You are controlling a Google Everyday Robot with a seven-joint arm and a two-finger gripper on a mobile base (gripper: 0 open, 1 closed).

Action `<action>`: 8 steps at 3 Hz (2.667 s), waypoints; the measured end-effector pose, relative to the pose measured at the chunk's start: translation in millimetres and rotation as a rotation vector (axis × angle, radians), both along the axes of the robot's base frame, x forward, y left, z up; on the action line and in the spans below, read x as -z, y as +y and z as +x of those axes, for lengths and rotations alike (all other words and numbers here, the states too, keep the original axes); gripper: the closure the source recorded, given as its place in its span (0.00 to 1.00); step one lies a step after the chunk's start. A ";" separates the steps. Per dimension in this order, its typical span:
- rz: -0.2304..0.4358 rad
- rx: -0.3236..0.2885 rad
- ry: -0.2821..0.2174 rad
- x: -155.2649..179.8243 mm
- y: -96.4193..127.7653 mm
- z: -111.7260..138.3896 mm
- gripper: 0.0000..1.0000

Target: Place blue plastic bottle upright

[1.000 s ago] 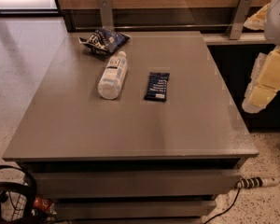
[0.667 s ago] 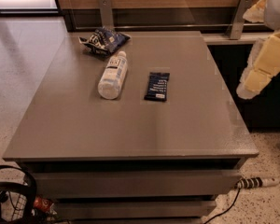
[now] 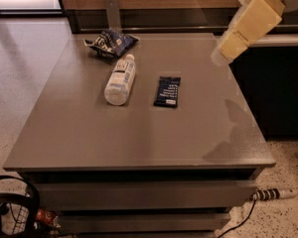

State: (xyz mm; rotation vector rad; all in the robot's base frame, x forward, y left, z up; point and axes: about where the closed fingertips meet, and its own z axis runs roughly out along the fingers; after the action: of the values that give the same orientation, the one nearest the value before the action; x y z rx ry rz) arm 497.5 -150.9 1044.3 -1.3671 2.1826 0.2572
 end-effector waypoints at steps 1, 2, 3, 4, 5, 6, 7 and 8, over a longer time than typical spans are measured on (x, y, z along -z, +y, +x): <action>-0.021 0.082 -0.003 -25.1 39.8 -2.5 0.00; -0.012 0.159 0.016 -28.7 50.7 2.9 0.00; -0.008 0.163 0.017 -29.1 50.3 2.3 0.00; 0.011 0.198 0.052 -24.8 57.3 12.5 0.00; 0.030 0.311 0.142 -0.1 78.0 46.7 0.00; 0.021 0.487 0.243 32.3 106.4 76.1 0.00; -0.005 0.616 0.304 54.0 126.3 86.9 0.00; 0.020 0.744 0.428 91.9 150.2 105.3 0.00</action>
Offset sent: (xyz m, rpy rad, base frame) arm -0.0025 0.0398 0.0251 -0.0211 -0.0025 -0.0824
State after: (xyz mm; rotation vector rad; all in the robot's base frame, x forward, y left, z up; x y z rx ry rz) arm 602.8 -0.7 952.4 -0.4288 2.8547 0.2977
